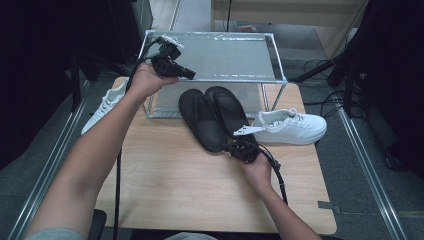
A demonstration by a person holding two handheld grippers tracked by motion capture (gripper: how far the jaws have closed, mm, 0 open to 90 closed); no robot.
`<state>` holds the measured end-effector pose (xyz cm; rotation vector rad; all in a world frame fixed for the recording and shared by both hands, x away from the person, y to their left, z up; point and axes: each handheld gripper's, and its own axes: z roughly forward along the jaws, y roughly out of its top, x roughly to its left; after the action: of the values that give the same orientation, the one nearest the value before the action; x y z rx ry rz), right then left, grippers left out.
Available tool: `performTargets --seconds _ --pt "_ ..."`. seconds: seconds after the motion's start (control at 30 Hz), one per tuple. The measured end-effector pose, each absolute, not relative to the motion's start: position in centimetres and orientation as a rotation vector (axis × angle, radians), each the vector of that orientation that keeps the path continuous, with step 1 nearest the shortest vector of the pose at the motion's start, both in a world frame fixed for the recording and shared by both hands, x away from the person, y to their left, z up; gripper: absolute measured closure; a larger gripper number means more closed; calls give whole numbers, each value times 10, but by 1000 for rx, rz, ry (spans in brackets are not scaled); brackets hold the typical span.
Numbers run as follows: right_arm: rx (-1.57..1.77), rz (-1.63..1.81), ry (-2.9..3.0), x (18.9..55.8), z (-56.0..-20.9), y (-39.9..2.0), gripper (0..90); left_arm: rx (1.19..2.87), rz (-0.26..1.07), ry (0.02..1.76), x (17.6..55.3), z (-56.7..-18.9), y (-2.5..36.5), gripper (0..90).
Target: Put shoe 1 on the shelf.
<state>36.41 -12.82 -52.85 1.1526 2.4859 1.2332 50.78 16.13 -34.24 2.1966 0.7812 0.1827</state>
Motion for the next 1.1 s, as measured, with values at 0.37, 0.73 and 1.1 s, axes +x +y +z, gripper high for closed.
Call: performTargets --seconds 0.37,0.73,1.1 --pt "1131 1218 2518 364 -531 -125 898 2187 188 821 515 -348 166 900" --pt "1111 1225 2523 369 -531 -115 878 2181 231 813 510 -350 165 900" --pt "1128 1232 2532 376 -531 -96 900 2171 218 827 512 -351 165 900"
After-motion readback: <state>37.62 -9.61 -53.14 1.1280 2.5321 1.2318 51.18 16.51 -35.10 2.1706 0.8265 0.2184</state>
